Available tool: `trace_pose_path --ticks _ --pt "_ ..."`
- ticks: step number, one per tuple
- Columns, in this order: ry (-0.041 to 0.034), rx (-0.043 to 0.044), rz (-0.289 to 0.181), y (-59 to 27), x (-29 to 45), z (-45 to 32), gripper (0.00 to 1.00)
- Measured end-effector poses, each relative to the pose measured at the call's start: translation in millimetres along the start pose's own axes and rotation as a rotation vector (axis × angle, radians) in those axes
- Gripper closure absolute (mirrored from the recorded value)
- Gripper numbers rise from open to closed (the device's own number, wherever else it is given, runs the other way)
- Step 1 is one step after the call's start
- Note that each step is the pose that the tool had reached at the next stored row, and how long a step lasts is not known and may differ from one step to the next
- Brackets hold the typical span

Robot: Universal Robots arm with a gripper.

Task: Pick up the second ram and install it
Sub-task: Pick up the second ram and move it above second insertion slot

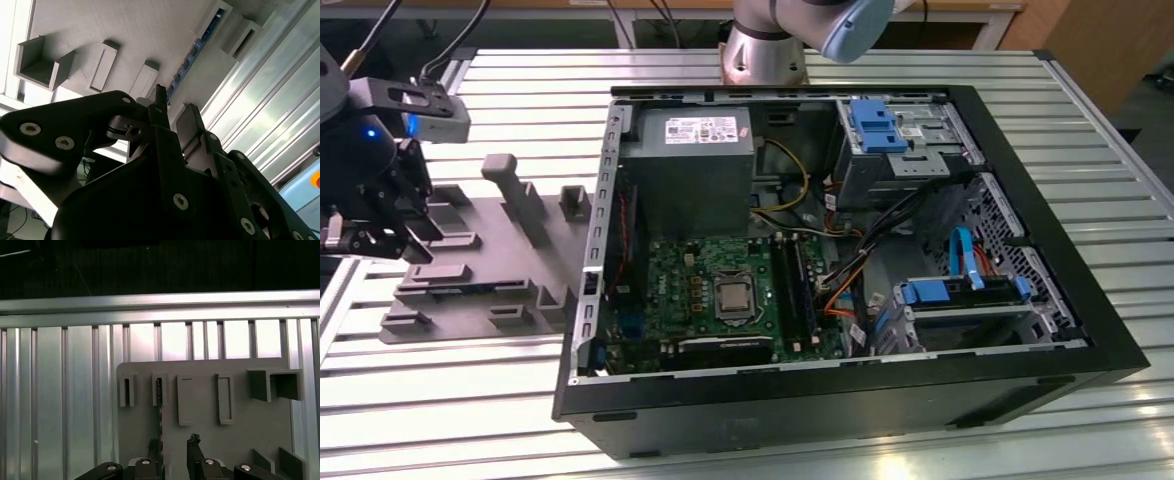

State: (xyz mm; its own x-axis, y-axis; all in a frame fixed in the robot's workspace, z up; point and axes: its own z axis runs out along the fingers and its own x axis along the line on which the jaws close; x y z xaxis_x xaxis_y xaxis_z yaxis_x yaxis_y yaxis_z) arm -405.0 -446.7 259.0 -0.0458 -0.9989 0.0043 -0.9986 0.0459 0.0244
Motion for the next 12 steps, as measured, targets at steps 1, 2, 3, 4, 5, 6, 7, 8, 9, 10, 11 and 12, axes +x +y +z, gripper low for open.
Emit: trace_pose_path --ticks 1,2,3,4,5,6,7,8,9,10,11,12 --pt "0.0000 0.0001 0.000 -0.1 0.1 0.9 0.64" --pt "-0.0001 0.0001 0.000 -0.1 0.3 2.0 0.64" --pt "0.0000 0.0000 0.000 -0.2 0.6 3.0 0.64" --pt "0.0000 0.0001 0.000 -0.2 0.8 4.1 0.64" --pt "0.0000 0.0001 0.000 -0.3 1.2 6.5 0.64" --pt "0.0000 0.0000 0.000 -0.3 1.2 10.8 0.64" --pt "0.0000 0.0001 0.000 -0.4 1.3 11.7 0.64" --pt "0.0001 0.0003 0.000 -0.4 1.5 12.7 0.64" --pt "0.0001 0.0011 0.000 -0.5 2.1 13.6 0.64" --pt "0.0000 0.0030 0.000 -0.5 2.7 14.5 0.64" --pt "-0.0001 0.0050 0.000 -0.6 3.2 15.5 0.64" --pt "-0.0003 0.0068 0.000 -0.6 3.7 16.6 0.64"
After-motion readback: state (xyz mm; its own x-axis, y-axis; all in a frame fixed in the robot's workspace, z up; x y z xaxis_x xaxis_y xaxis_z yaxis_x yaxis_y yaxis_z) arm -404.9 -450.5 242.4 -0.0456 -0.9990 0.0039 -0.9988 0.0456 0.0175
